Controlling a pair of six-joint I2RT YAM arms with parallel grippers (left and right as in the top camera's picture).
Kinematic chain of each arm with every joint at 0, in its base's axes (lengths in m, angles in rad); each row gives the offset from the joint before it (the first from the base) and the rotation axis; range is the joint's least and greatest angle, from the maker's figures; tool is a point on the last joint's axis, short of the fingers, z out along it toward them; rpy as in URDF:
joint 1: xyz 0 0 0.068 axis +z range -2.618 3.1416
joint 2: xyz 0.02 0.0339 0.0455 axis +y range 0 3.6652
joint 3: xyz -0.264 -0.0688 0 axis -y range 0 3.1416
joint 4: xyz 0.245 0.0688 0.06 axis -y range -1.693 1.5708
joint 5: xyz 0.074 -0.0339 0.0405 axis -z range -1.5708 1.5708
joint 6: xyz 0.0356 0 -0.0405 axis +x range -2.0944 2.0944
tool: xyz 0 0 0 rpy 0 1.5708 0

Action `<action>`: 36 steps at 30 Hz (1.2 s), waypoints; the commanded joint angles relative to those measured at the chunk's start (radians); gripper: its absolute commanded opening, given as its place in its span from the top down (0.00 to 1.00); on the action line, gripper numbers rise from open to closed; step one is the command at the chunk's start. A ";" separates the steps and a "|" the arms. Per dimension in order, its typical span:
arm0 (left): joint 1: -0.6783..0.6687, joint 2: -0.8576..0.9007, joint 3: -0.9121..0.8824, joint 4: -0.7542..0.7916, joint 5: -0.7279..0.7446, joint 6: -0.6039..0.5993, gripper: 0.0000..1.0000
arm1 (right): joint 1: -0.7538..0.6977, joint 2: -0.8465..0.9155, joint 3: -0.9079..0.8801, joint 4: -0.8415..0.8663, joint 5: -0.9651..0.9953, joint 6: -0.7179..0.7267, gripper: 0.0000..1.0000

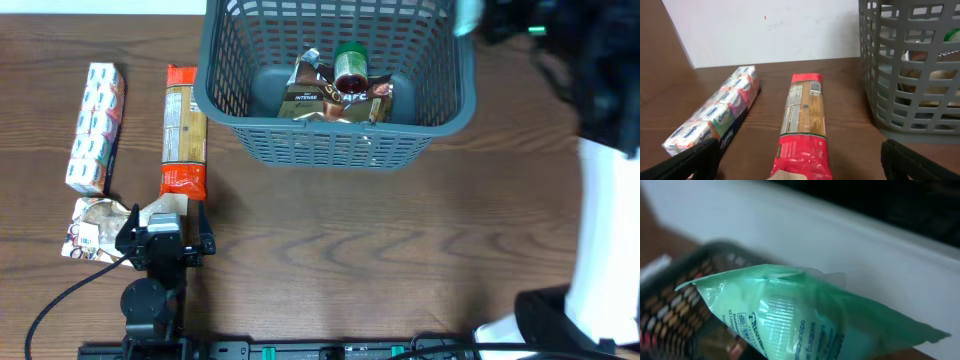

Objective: Pack container
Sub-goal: 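Carry the pouch into the basket and release it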

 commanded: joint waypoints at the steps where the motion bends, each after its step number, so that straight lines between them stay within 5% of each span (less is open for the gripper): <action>1: -0.004 -0.006 -0.028 -0.018 -0.005 0.017 0.02 | 0.105 0.111 -0.013 -0.024 0.117 -0.150 0.99; 13: -0.004 -0.006 -0.028 -0.018 -0.005 0.017 0.02 | 0.171 0.482 -0.013 -0.055 0.199 -0.111 0.99; 22: -0.004 -0.006 -0.028 -0.018 -0.005 0.017 0.01 | 0.166 0.547 -0.013 -0.055 0.196 -0.069 0.99; 23: -0.004 -0.006 -0.028 -0.018 -0.005 0.017 0.01 | 0.165 0.547 -0.013 -0.055 0.196 -0.065 0.79; 24: -0.004 -0.006 -0.028 -0.018 -0.005 0.017 0.01 | 0.165 0.546 -0.012 -0.055 0.198 -0.049 0.16; 25: -0.004 -0.006 -0.028 -0.018 -0.005 0.017 0.02 | 0.165 0.542 -0.012 -0.057 0.198 -0.038 0.01; 36: -0.004 -0.006 -0.028 -0.018 -0.005 0.017 0.01 | 0.155 0.282 0.092 -0.067 0.401 0.141 0.01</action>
